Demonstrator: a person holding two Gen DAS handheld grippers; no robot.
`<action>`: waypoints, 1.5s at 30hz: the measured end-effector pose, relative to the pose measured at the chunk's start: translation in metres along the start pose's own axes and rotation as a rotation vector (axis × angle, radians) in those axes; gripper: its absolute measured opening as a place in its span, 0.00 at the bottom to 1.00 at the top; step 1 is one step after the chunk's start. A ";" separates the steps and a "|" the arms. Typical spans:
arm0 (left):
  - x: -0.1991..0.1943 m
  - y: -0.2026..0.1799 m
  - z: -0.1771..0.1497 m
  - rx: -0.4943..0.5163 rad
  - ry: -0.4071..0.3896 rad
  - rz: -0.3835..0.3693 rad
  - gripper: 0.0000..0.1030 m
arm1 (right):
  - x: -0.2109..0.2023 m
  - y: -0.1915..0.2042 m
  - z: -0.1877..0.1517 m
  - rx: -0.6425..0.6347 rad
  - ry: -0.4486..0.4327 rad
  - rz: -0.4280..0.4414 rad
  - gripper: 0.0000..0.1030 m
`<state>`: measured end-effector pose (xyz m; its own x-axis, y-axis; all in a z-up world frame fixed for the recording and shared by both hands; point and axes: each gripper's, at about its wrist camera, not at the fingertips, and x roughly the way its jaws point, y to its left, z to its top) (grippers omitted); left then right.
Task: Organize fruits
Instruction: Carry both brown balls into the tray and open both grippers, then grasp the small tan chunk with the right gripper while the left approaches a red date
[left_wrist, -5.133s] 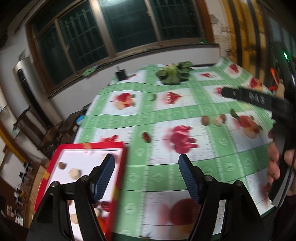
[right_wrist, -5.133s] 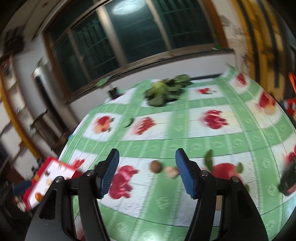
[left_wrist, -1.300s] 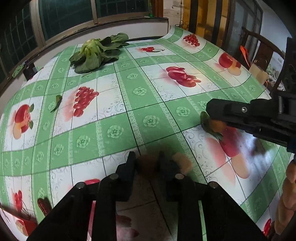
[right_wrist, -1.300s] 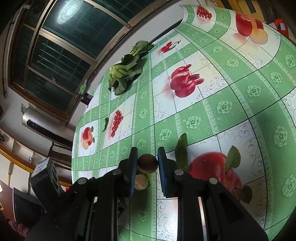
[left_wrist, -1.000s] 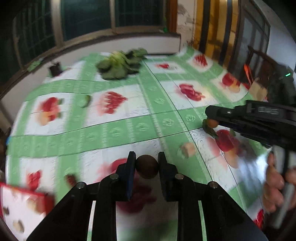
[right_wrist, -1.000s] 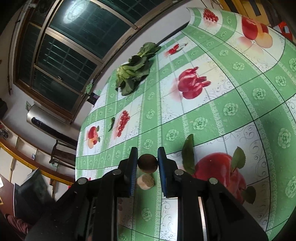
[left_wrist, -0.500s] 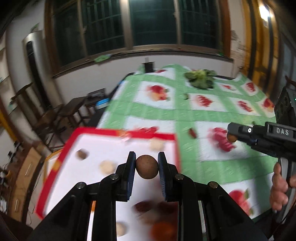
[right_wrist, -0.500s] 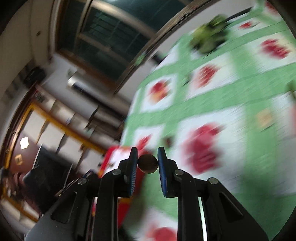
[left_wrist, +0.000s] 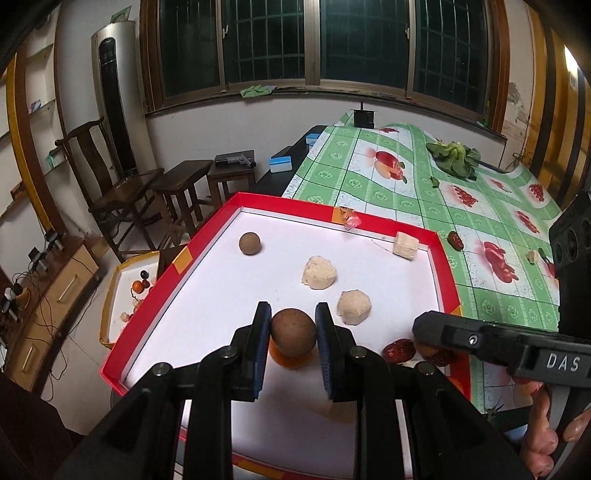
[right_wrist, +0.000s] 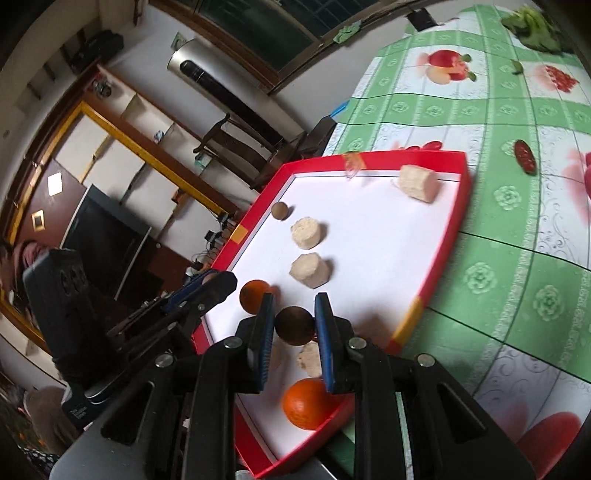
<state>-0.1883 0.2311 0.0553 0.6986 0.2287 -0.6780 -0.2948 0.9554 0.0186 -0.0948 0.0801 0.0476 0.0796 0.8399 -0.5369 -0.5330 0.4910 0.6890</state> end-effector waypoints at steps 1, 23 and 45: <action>0.001 0.001 0.000 -0.002 0.000 0.002 0.22 | 0.003 0.001 0.001 -0.006 0.005 -0.005 0.23; -0.009 -0.033 0.016 0.072 -0.030 -0.040 0.57 | -0.086 -0.034 0.015 -0.020 -0.200 -0.232 0.44; 0.053 -0.165 0.077 0.236 0.070 -0.164 0.57 | -0.166 -0.190 0.053 0.148 -0.172 -0.741 0.18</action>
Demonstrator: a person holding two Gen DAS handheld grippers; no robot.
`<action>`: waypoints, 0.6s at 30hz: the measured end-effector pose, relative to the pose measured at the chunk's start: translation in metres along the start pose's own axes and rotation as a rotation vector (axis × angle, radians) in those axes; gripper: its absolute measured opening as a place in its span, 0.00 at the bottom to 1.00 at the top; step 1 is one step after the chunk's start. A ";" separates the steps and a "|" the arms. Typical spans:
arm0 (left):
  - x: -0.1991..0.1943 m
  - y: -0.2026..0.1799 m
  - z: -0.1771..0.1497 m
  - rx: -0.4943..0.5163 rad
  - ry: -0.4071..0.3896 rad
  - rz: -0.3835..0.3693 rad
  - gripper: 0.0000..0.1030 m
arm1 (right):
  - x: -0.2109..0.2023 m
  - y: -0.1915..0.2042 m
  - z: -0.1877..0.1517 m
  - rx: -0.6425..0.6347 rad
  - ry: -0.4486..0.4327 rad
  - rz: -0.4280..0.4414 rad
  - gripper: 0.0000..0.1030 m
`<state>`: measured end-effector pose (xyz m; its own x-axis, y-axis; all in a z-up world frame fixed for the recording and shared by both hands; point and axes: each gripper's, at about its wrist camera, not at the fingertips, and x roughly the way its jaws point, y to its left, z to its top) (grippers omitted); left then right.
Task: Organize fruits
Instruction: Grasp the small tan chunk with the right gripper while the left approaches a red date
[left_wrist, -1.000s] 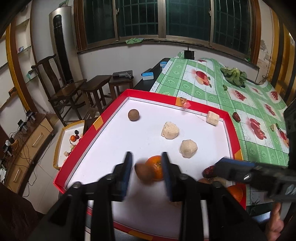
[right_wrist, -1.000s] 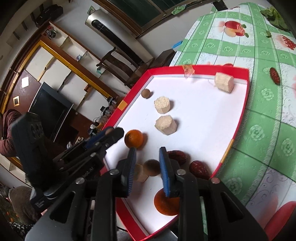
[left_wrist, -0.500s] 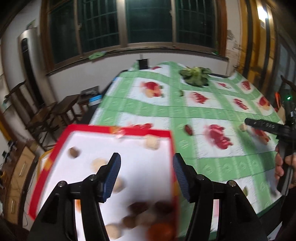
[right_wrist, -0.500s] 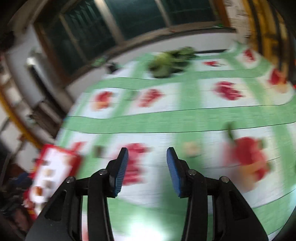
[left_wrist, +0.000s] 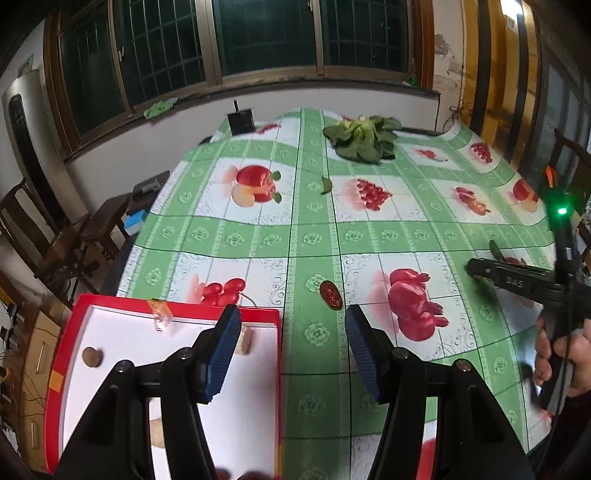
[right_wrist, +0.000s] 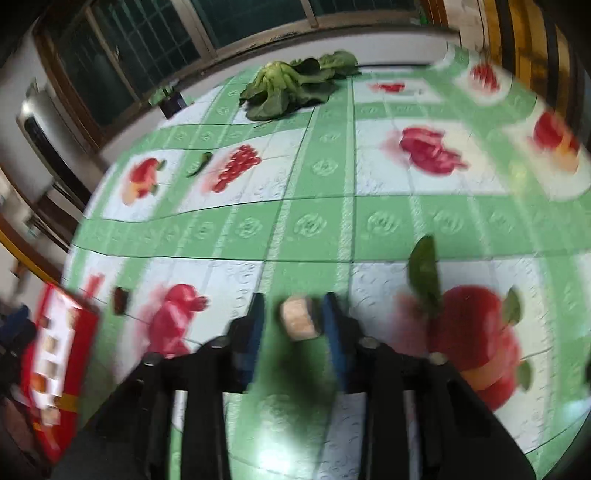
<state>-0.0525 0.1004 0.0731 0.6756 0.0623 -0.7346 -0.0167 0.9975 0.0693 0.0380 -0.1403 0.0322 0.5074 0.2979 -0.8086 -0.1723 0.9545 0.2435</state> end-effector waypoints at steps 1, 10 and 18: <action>0.007 -0.002 0.002 -0.005 0.017 -0.002 0.57 | 0.000 -0.001 0.000 0.001 -0.001 0.000 0.17; 0.072 -0.036 0.019 -0.031 0.119 0.035 0.57 | -0.022 -0.026 0.004 0.110 -0.063 0.105 0.16; 0.104 -0.040 0.019 -0.071 0.155 0.051 0.36 | -0.032 -0.026 0.007 0.127 -0.097 0.155 0.16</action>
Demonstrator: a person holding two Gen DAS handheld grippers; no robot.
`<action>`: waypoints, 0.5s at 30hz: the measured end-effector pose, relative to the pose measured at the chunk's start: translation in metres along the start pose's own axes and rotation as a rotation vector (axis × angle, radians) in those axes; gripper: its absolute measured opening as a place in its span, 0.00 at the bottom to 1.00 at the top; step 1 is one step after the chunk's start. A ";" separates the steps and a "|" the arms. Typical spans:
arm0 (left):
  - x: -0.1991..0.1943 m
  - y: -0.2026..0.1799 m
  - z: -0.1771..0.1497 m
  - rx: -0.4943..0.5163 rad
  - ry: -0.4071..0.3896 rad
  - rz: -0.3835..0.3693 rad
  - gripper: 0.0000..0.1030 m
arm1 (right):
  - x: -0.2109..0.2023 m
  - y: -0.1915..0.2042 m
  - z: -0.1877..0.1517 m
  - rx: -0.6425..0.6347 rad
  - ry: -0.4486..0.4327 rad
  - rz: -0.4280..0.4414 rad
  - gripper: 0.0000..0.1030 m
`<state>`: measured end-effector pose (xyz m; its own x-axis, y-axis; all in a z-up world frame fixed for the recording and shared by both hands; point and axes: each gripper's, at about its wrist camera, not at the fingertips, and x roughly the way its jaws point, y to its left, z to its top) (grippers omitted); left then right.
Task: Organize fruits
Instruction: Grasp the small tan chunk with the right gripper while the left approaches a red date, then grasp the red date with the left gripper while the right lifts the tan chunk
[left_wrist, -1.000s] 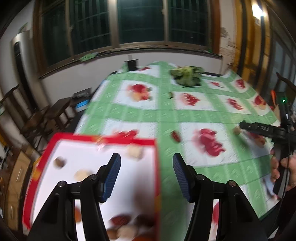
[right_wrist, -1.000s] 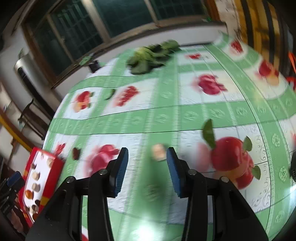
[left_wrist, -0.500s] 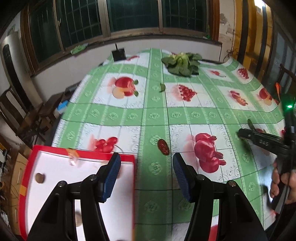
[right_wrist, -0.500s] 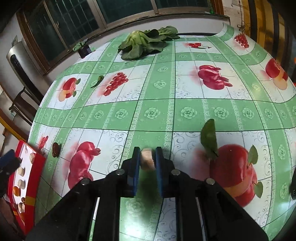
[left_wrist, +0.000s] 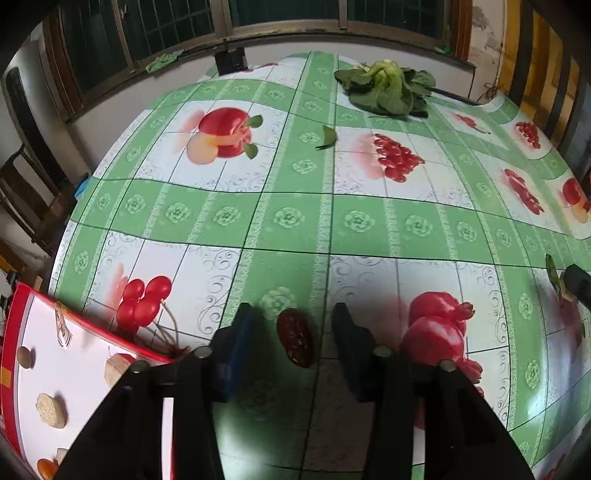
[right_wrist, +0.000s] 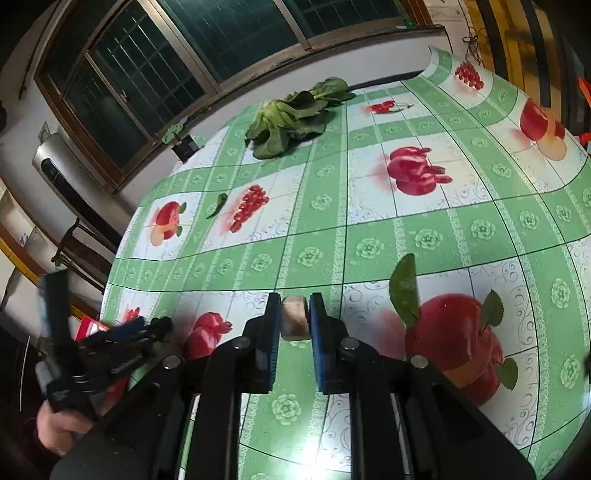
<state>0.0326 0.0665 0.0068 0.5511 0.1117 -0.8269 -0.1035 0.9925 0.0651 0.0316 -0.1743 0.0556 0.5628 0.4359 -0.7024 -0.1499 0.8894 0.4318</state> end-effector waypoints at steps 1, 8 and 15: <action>-0.001 -0.002 -0.001 0.005 -0.001 -0.014 0.29 | -0.001 0.000 0.000 0.000 -0.005 0.000 0.16; -0.009 -0.007 -0.010 0.012 -0.016 -0.099 0.14 | -0.011 0.000 0.002 0.008 -0.057 0.037 0.16; -0.061 -0.002 -0.032 0.020 -0.097 -0.186 0.15 | -0.021 0.007 0.001 -0.024 -0.114 0.089 0.17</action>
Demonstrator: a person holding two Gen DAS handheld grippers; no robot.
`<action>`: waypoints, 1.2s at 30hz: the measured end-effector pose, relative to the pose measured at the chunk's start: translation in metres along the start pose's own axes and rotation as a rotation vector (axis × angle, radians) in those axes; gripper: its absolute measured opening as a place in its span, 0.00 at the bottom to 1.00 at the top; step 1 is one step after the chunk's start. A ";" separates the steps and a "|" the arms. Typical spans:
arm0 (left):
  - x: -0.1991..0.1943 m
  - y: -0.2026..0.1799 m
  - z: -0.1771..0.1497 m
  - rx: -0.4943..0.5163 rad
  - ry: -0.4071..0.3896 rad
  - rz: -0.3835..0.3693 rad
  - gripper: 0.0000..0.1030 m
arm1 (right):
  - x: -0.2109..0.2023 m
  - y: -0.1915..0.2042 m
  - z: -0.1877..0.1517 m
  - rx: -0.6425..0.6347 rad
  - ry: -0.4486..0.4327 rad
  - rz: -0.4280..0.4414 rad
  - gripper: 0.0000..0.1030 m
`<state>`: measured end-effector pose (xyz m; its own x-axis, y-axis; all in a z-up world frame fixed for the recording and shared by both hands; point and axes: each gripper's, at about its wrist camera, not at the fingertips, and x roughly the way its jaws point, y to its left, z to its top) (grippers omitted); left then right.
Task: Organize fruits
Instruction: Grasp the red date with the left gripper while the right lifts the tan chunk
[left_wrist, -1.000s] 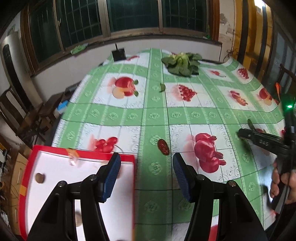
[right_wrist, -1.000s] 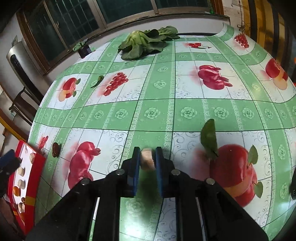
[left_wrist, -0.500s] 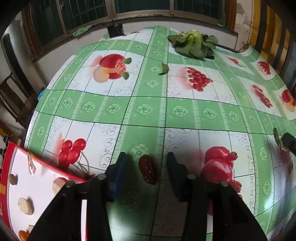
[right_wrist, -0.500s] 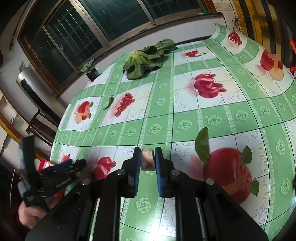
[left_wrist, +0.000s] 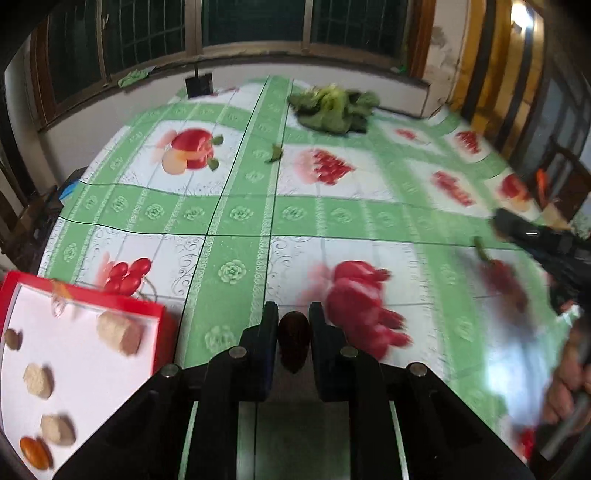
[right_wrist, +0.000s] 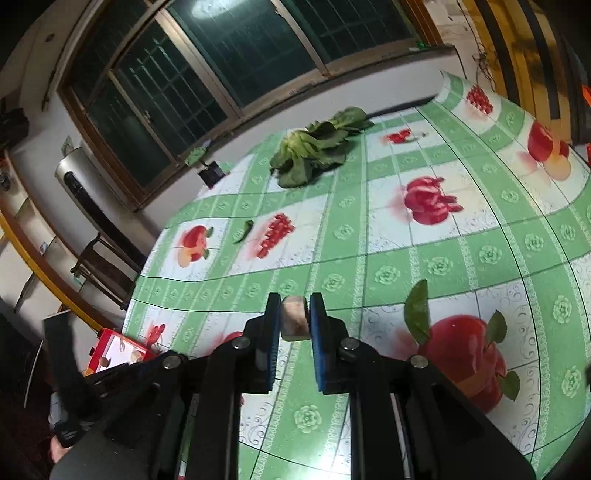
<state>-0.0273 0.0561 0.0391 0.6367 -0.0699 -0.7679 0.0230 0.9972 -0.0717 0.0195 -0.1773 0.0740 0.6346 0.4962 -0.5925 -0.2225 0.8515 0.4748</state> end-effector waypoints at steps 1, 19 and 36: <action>-0.015 0.000 -0.004 0.010 -0.026 -0.009 0.15 | -0.002 0.004 -0.001 -0.018 -0.016 0.004 0.17; -0.147 -0.033 -0.052 0.167 -0.313 -0.173 0.15 | -0.075 0.054 -0.062 -0.070 -0.075 0.073 0.17; -0.190 -0.014 -0.063 0.159 -0.441 -0.130 0.15 | -0.103 0.106 -0.086 -0.191 -0.098 0.069 0.17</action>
<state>-0.1973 0.0533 0.1455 0.8858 -0.2102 -0.4137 0.2198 0.9752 -0.0249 -0.1335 -0.1234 0.1291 0.6795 0.5435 -0.4928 -0.3984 0.8374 0.3743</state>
